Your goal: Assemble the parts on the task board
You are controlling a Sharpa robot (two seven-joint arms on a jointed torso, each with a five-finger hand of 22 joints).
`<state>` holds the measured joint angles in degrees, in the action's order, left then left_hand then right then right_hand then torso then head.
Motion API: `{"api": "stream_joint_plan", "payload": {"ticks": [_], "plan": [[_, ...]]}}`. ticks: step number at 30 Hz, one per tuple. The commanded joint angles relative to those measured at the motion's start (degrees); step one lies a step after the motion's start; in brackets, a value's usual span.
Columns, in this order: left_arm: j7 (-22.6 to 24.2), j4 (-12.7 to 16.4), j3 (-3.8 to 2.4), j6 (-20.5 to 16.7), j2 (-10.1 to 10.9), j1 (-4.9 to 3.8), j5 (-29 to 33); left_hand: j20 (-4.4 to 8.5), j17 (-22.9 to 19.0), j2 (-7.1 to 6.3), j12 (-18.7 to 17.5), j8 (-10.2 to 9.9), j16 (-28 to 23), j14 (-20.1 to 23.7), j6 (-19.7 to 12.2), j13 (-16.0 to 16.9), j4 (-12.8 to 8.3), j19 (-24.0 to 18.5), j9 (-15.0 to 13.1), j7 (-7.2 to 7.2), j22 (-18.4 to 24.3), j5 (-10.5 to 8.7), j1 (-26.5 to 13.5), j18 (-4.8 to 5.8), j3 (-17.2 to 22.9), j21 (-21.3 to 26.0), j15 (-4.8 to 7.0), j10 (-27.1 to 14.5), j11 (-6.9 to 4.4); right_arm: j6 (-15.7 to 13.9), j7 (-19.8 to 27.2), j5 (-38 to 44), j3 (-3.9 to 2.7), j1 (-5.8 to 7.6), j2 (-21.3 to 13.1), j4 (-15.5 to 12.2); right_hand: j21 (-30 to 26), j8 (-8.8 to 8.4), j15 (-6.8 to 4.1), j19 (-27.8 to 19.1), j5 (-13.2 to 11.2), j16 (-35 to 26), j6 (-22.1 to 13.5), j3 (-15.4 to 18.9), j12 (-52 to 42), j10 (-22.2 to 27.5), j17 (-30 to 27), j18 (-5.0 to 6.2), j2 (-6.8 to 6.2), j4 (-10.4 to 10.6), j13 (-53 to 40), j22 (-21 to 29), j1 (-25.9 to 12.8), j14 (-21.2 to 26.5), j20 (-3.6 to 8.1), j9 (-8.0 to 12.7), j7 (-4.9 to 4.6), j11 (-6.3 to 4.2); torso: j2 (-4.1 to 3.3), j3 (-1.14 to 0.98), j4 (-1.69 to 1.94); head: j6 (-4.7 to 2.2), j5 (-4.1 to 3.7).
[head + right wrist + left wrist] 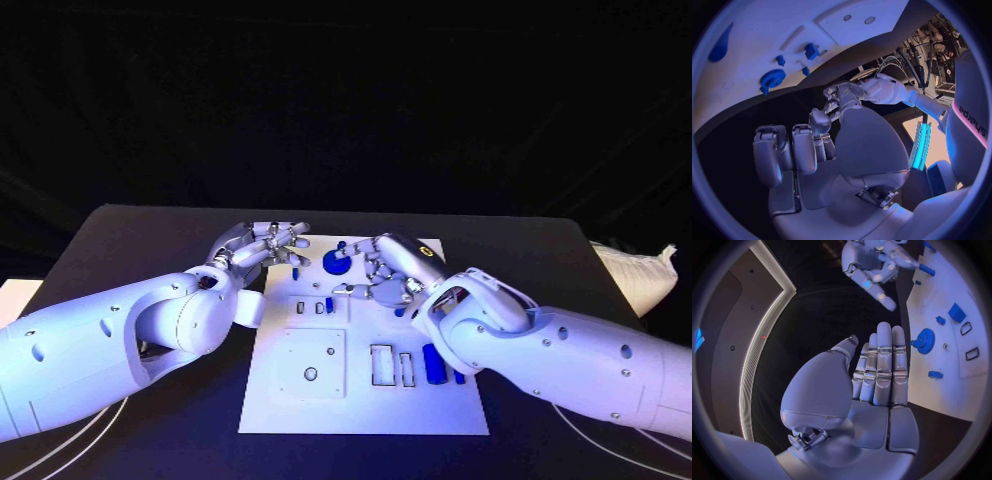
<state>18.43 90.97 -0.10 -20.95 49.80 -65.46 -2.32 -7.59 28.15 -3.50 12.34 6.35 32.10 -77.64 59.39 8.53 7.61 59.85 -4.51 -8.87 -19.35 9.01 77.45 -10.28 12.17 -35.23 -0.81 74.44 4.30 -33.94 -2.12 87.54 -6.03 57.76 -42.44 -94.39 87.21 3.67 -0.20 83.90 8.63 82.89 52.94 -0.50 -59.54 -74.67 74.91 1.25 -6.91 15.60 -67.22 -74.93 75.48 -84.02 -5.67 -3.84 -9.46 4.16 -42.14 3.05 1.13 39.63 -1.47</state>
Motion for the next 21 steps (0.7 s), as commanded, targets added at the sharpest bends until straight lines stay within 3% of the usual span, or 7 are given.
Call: {"api": "stream_joint_plan", "payload": {"ticks": [1,3,5,6,7,11,21], "plan": [[-10.5,0.0,-0.04,4.0,0.1,-0.06,-12.8,1.12,9.4,-0.27,3.5,0.7,11.0,-3.0,1.2,2.5,0.9,2.3,-0.3,1.01,-2.0,-0.78,-1.4,-0.22,-0.7,-3.2,1.12,2.6,-1.14,-1.7,9.6,-14.5,-0.22,0.91,-2.1,-1.0,-0.3,0.13,0.15,2.4,0.2,-0.3,-0.1,0.0,-0.2,0.4,4.0,0.13,0.68,0.0,0.1,-9.7,0.8,-3.4,-0.48,-0.1,0.1,0.15,0.85,-0.62,-0.4,0.27,0.8],[-16.3,0.1,-0.04,5.8,0.3,-0.12,-17.0,2.34,32.3,-0.78,9.4,1.8,33.8,-6.5,1.8,7.5,2.6,5.8,-0.9,1.98,-7.6,-1.23,-3.6,0.55,-2.6,-10.1,1.95,2.5,-2.01,-0.9,10.5,-19.0,-0.34,1.73,-4.4,-1.8,-0.4,0.57,0.01,2.4,0.2,-0.3,0.9,0.0,-0.2,0.5,4.0,0.15,1.43,-0.3,0.1,-9.6,1.3,-3.4,-0.41,-0.4,0.35,-0.04,1.19,-0.85,-0.6,0.31,1.22],[-22.8,0.2,-0.05,8.1,0.6,-0.47,-21.4,2.66,48.6,-0.81,16.7,3.4,48.4,-9.3,1.3,13.7,5.0,13.2,-1.6,1.77,-24.8,-1.36,-6.2,3.06,-5.0,-24.8,2.97,-0.1,-2.43,-0.6,10.9,-22.3,-0.42,2.45,-6.4,-2.4,-0.4,0.79,-0.13,2.4,0.2,-0.4,1.6,0.2,-0.3,0.5,4.0,0.14,1.99,-0.5,0.1,-9.7,1.7,-3.4,-0.29,-0.5,0.54,-0.22,1.5,-1.08,-0.91,0.55,1.69],[-27.8,0.1,-0.05,9.9,0.6,-1.07,-25.1,3.26,53.6,-0.37,22.4,5.2,52.3,-10.1,1.6,18.2,7.2,15.6,-2.6,3.15,-32.6,-1.6,-8.0,3.75,-6.8,-30.8,3.34,-1.5,-1.7,-0.5,11.0,-24.3,-0.46,2.87,-7.9,-2.8,-0.4,0.83,-0.2,2.4,0.3,-0.4,1.8,0.2,-0.4,0.5,4.0,0.13,2.26,-0.7,0.1,-9.7,2.0,-3.5,-0.23,-0.5,0.61,-0.29,1.66,-1.24,-1.13,0.67,2.0],[-30.7,0.0,-0.05,11.4,0.5,-1.55,-27.5,3.23,56.1,0.36,28.6,7.5,54.1,-10.4,1.3,23.8,9.2,16.1,-3.9,2.47,-36.9,-1.67,-8.5,4.34,-8.3,-34.2,3.36,-5.5,-2.48,-0.6,10.9,-25.3,-0.48,3.06,-8.7,-2.9,-0.3,0.85,-0.25,2.4,0.4,-0.4,1.9,0.2,-0.5,0.4,4.0,0.13,2.46,-0.8,0.1,-9.7,2.2,-3.5,-0.18,-0.5,0.66,-0.34,1.75,-1.31,-1.24,0.73,2.13],[-40.3,-0.5,-0.05,16.2,-0.4,-3.49,-35.9,3.86,58.5,1.51,38.7,11.2,55.8,-11.2,0.8,33.5,8.8,17.0,-6.3,3.37,-41.6,-1.94,-10.7,4.51,-11.3,-37.5,3.09,-5.3,-3.23,-1.5,10.3,-28.2,-0.52,3.45,-11.0,-2.9,-0.3,0.88,-0.42,2.5,1.4,-0.5,2.3,0.4,-0.8,0.1,4.0,0.11,3.08,-1.3,0.0,-9.7,2.8,-3.5,0.0,-0.5,0.82,-0.52,2.03,-1.55,-1.6,0.96,2.58],[-53.4,-5.7,-0.01,23.5,-7.2,-7.47,-53.6,5.49,61.9,4.48,55.1,23.1,57.9,-12.4,-1.0,51.4,9.1,23.1,-15.2,5.75,-55.8,-4.77,-11.8,7.06,-17.5,-46.3,4.99,1.2,-5.23,-3.1,6.9,-31.2,-0.54,3.68,-13.1,-1.8,-0.8,0.73,-0.53,2.0,2.6,-1.2,2.5,0.9,0.0,0.4,3.1,0.3,3.32,-1.5,0.7,-9.0,2.9,-3.3,0.13,-0.4,0.89,-0.62,2.42,-1.75,-1.94,1.37,2.95]]}}
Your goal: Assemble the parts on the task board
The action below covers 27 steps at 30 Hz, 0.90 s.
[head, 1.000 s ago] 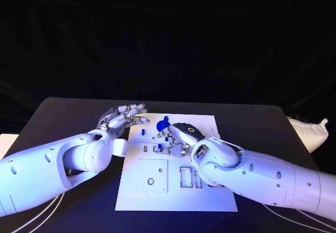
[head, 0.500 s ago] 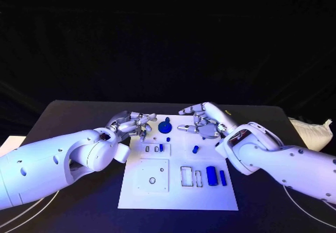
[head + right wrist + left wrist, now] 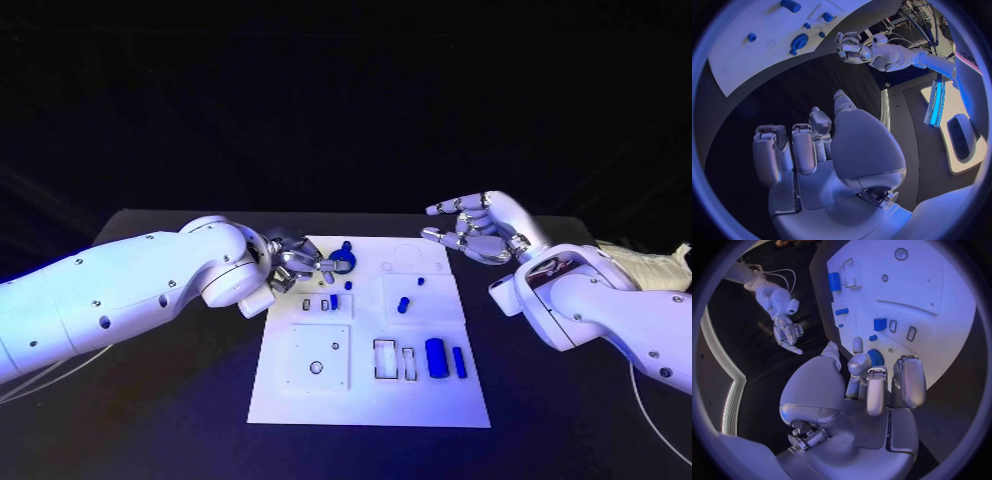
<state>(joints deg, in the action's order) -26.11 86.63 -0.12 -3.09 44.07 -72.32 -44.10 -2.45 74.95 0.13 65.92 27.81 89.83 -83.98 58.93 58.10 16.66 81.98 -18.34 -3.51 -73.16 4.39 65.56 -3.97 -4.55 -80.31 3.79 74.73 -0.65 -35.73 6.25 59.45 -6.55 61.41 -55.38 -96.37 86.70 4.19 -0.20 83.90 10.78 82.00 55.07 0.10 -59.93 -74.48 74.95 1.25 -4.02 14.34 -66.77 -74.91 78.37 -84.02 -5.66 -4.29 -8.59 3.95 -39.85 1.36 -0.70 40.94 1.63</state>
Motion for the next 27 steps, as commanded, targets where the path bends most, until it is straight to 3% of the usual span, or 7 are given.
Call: {"api": "stream_joint_plan", "payload": {"ticks": [1,4,8,11,21,27], "plan": [[-9.2,-1.9,0.02,5.9,-2.1,-0.81,-12.6,0.42,15.1,1.08,1.9,2.8,0.2,-6.0,-1.0,2.3,0.0,1.2,-2.5,0.42,-2.4,-0.11,0.2,0.85,-1.4,-1.5,0.57,1.0,-0.53,-1.4,-1.8,-3.3,-0.02,0.03,-0.2,0.2,-0.3,0.19,-0.53,2.0,0.5,-0.4,0.3,0.4,0.5,0.2,2.9,0.33,0.43,-0.3,0.3,-8.9,0.0,-3.3,0.14,0.0,0.02,-0.41,0.06,-0.04,-0.15,0.03,-0.09],[-10.4,-3.8,0.04,7.6,-4.3,-1.45,-14.5,0.6,15.1,1.38,2.4,5.0,0.2,-6.0,-1.7,2.9,0.0,1.4,-4.5,0.75,-2.8,-0.18,0.2,0.9,-2.6,-1.6,0.67,1.0,-0.65,-1.3,-2.6,-3.9,-0.02,0.04,-0.1,0.7,-0.5,0.17,-0.53,1.8,0.6,-0.6,0.3,0.4,0.7,0.3,2.6,0.38,0.44,-0.3,0.5,-8.7,0.0,-3.2,0.15,0.0,0.02,-0.42,0.06,0.05,-0.37,0.12,0.3],[-11.3,-5.7,0.1,10.1,-6.4,-2.0,-15.8,0.95,15.1,2.22,3.8,8.0,0.2,-6.0,-2.6,4.8,0.0,2.1,-7.7,1.32,-4.6,-0.53,-0.1,1.23,-4.1,-2.6,1.06,1.9,-1.08,-1.2,-3.3,-5.1,-0.02,0.04,0.1,0.9,-0.7,0.13,-0.54,1.5,0.8,-0.9,0.3,0.5,1.3,0.6,2.2,0.49,0.48,-0.3,1.0,-8.2,0.0,-3.1,0.17,0.0,0.02,-0.42,-0.09,-0.01,-0.55,0.23,0.46],[-11.7,-6.9,0.22,12.2,-7.6,-2.31,-16.5,1.02,15.1,2.48,4.1,9.0,0.2,-6.0,-3.2,5.3,0.0,2.4,-9.0,1.43,-5.2,-0.98,-0.3,1.36,-4.9,-2.9,1.21,2.1,-1.14,-1.1,-3.6,-5.6,-0.02,0.03,0.2,1.1,-0.8,0.09,-0.55,1.5,0.9,-1.0,0.3,0.6,1.6,0.8,2.1,0.52,0.5,-0.3,1.2,-8.1,0.0,-3.1,0.17,0.1,0.02,-0.42,-0.06,0.11,-0.4,0.51,0.42],[-12.5,-9.6,0.65,18.1,-10.2,-2.58,-17.2,1.09,15.1,2.68,4.2,10.0,0.2,-6.0,-4.0,5.5,0.1,2.5,-10.4,1.48,-5.7,-1.35,-0.5,1.45,-6.0,-3.1,1.27,2.1,-1.19,-0.3,-4.3,-6.1,-0.02,0.03,0.5,1.6,-1.0,0.04,-0.56,1.3,0.9,-1.2,0.3,0.7,2.0,1.0,1.9,0.6,0.52,-0.3,1.5,-7.8,0.0,-3.0,0.19,0.1,0.02,-0.42,-0.09,0.15,-0.33,1.06,0.3],[-12.7,-10.5,0.8,19.6,-11.0,-2.59,-17.2,1.1,15.1,2.71,4.2,10.1,0.2,-6.0,-4.1,5.5,0.1,2.6,-10.7,1.49,-5.8,-1.41,-0.6,1.47,-6.2,-3.2,1.27,2.1,-1.19,-0.2,-4.5,-6.1,-0.02,0.03,0.6,1.8,-1.1,0.0,-0.56,1.1,1.0,-1.3,0.2,0.8,2.2,1.1,1.7,0.64,0.54,-0.4,1.7,-7.6,-0.1,-3.0,0.2,0.1,0.01,-0.42,-0.09,0.13,-0.37,1.28,0.39]]}}
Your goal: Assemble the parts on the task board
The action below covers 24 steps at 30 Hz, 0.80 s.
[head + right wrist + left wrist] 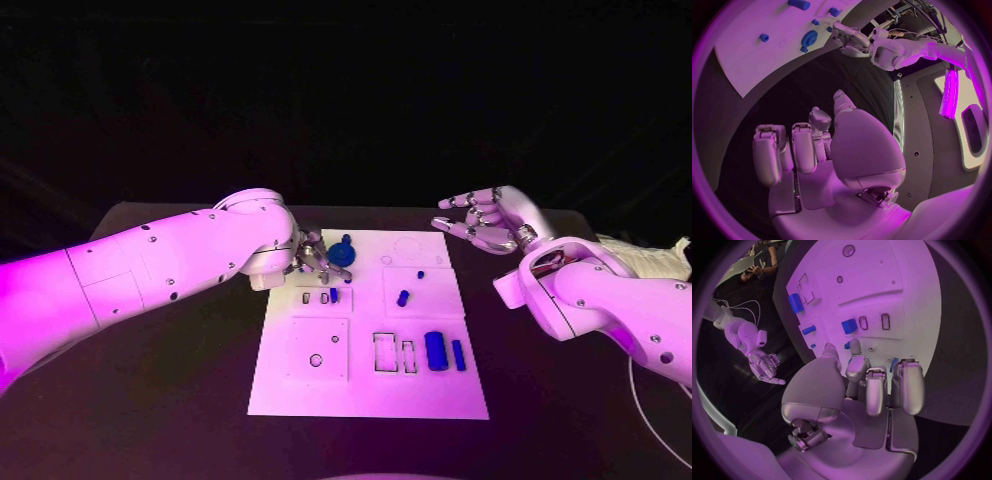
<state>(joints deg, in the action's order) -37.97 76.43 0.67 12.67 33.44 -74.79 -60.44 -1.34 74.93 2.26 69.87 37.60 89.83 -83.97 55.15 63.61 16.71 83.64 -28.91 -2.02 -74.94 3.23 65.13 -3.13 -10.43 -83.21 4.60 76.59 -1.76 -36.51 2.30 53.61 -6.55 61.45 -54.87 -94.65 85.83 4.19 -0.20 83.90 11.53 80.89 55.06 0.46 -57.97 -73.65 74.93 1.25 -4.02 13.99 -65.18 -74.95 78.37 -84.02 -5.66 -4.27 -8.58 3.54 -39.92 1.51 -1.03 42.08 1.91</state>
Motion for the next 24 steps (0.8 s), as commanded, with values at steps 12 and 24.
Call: {"api": "stream_joint_plan", "payload": {"ticks": [12,24], "plan": [[-0.8,-1.4,0.22,4.6,-1.8,-0.07,-0.9,0.01,15.1,0.86,0.4,0.6,0.2,-6.0,-0.5,0.2,-0.1,1.0,-0.6,0.05,-4.2,-0.18,0.1,0.66,-0.5,-0.3,0.49,0.3,-0.12,1.1,-0.8,-0.3,-0.01,-0.01,0.6,0.5,-0.4,-0.08,-0.56,0.9,0.3,-0.3,0.2,0.6,0.5,0.4,1.6,0.72,0.6,0.0,0.3,-7.3,-0.1,-3.0,0.2,0.1,-0.02,0.01,-0.08,-0.03,0.0,0.5,-0.02],[-0.9,-2.3,0.55,7.1,-2.7,0.02,-0.9,0.03,15.1,1.69,0.4,1.1,0.2,-6.0,-1.0,0.2,-0.2,0.9,-1.6,0.07,-4.2,0.43,1.4,0.64,-0.5,-0.3,0.51,0.2,-0.15,1.7,-1.0,-0.8,-0.01,0.0,0.7,0.7,-0.6,-0.11,-0.55,0.8,0.2,-0.3,0.1,0.7,0.5,0.4,1.7,0.78,0.68,0.0,0.3,-7.0,-0.2,-3.0,0.2,0.1,-0.03,0.03,-0.09,-0.08,0.03,0.86,0.12]]}}
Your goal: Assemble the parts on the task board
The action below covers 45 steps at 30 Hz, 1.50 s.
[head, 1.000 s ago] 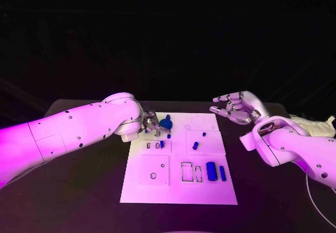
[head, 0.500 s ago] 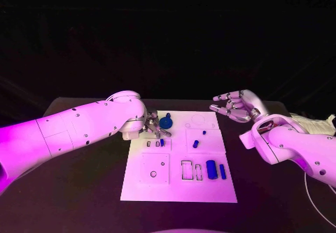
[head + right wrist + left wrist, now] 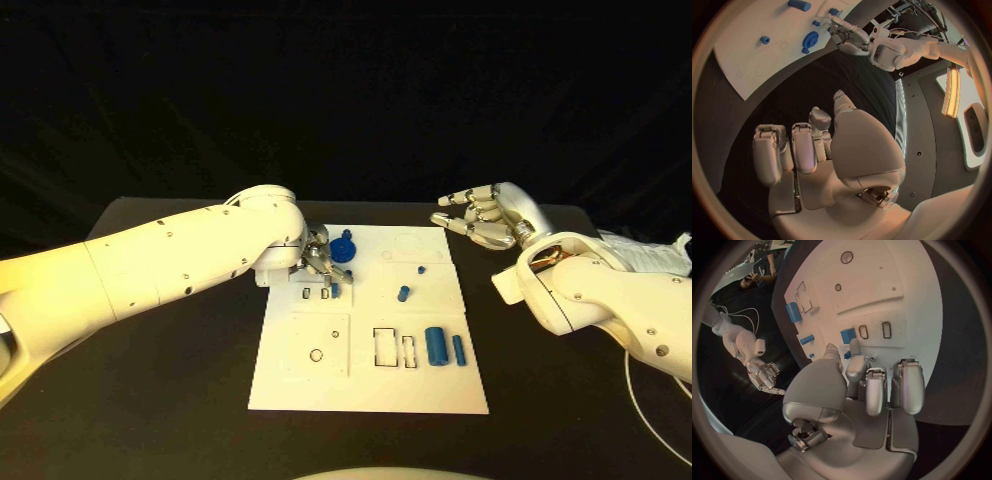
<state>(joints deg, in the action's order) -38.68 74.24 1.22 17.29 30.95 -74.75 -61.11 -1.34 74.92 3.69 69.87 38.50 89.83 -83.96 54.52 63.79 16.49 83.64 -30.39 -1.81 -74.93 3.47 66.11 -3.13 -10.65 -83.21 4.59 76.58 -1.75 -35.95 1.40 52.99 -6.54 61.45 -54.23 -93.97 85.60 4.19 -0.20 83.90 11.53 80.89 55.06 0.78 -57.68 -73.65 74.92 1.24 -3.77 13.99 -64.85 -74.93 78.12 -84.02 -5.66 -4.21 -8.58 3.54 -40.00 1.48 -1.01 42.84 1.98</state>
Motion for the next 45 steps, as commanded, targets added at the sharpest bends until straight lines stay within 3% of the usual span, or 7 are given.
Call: {"api": "stream_joint_plan", "payload": {"ticks": [1,14,35,40,42,43,45], "plan": [[-0.2,-0.1,0.0,2.6,-0.2,-0.02,-0.2,0.03,15.1,0.26,0.4,0.2,0.2,-6.0,-0.4,0.1,0.0,0.9,-0.1,-0.13,-4.2,0.2,0.4,0.65,-0.3,-0.3,0.52,0.3,-0.16,1.2,-0.2,-0.2,-0.02,-0.01,0.0,0.0,-0.4,-0.11,-0.55,0.8,0.2,-0.3,0.1,0.4,0.2,0.4,1.7,0.78,0.43,0.0,0.0,-7.1,0.1,-3.0,0.2,0.1,-0.03,0.03,0.0,-0.05,0.02,0.12,0.03],[-0.3,-0.4,0.02,3.6,-0.5,0.04,-0.2,0.04,15.1,0.52,0.5,0.4,0.2,-6.0,-0.6,0.3,-0.1,1.0,-0.5,-0.11,-4.5,0.34,1.0,0.71,-0.3,-0.4,0.52,0.4,-0.17,1.3,-0.3,-0.2,-0.01,0.0,0.1,0.0,-0.4,-0.12,-0.55,0.8,0.1,-0.3,0.1,0.4,0.2,0.4,1.7,0.79,0.48,0.0,0.0,-7.0,0.1,-3.0,0.2,0.1,-0.03,0.03,-0.06,-0.03,0.02,0.35,-0.11],[-0.3,-1.3,0.08,4.4,-1.1,0.25,0.1,0.06,15.1,1.27,0.6,1.0,0.2,-6.0,-1.6,0.6,-1.2,1.1,-2.6,-0.1,-4.9,1.09,6.1,0.75,1.2,-0.5,0.54,0.4,-0.2,1.6,-0.4,-0.1,-0.01,-0.02,0.3,0.1,-0.4,-0.13,-0.55,0.8,0.1,-0.3,0.1,0.4,0.3,0.4,1.7,0.79,0.57,0.0,0.1,-7.0,0.1,-3.0,0.2,0.1,-0.03,0.02,-0.11,-0.04,0.05,0.6,-0.29],[-0.3,-1.3,0.08,4.2,-1.2,0.26,0.6,0.13,15.1,2.22,0.4,0.8,0.2,-6.0,-2.1,0.5,-2.5,1.0,-3.1,0.09,-4.9,1.45,9.3,0.72,3.2,-0.5,0.67,0.2,-0.37,1.6,-0.4,-0.1,-0.01,-0.02,0.3,0.2,-0.4,-0.13,-0.55,0.8,0.1,-0.3,0.1,0.4,0.3,0.4,1.7,0.79,0.57,0.0,0.1,-7.0,0.1,-3.0,0.2,0.1,-0.03,0.02,-0.1,-0.07,0.01,0.7,-0.27],[-0.2,-1.2,0.08,4.3,-1.1,0.26,1.0,0.3,15.1,3.2,0.1,0.2,0.2,-6.0,-2.8,0.4,-4.4,1.0,-3.1,0.42,-4.9,1.9,13.0,0.7,5.9,-0.4,0.92,0.0,-0.67,1.7,-0.4,-0.1,-0.01,-0.03,0.4,0.2,-0.4,-0.13,-0.55,0.8,0.1,-0.3,0.1,0.4,0.3,0.4,1.7,0.79,0.57,0.0,0.1,-7.0,0.1,-3.0,0.2,0.1,-0.03,0.02,-0.1,-0.07,0.0,0.72,-0.27],[-0.1,-1.1,0.08,4.4,-1.0,0.27,1.4,0.55,15.1,3.55,-0.4,-0.6,0.2,-6.0,-3.8,0.1,-6.7,0.9,-2.8,0.59,-4.8,4.25,17.0,0.65,8.8,-0.3,1.2,-0.6,-0.91,1.7,-0.4,-0.1,-0.01,-0.03,0.4,0.2,-0.4,-0.13,-0.55,0.8,0.1,-0.3,0.1,0.4,0.3,0.4,1.7,0.79,0.57,0.0,0.1,-7.0,0.1,-3.0,0.2,0.1,-0.03,0.02,-0.11,-0.07,0.0,0.73,-0.28],[-0.1,-1.0,0.08,4.4,-0.9,0.27,1.9,0.68,15.1,2.6,-1.3,-1.8,0.2,-6.0,-4.5,-0.4,-8.0,0.8,-2.4,-0.02,-4.8,6.91,19.6,0.66,12.5,-0.2,1.02,-1.2,-0.56,1.7,-0.4,-0.1,-0.01,-0.03,0.4,0.2,-0.4,-0.14,-0.56,0.8,0.2,-0.3,0.2,0.4,0.2,0.3,1.7,0.78,0.69,-0.1,0.0,-7.1,0.2,-3.0,0.21,0.1,-0.02,0.01,-0.13,-0.07,0.01,0.76,-0.27]]}}
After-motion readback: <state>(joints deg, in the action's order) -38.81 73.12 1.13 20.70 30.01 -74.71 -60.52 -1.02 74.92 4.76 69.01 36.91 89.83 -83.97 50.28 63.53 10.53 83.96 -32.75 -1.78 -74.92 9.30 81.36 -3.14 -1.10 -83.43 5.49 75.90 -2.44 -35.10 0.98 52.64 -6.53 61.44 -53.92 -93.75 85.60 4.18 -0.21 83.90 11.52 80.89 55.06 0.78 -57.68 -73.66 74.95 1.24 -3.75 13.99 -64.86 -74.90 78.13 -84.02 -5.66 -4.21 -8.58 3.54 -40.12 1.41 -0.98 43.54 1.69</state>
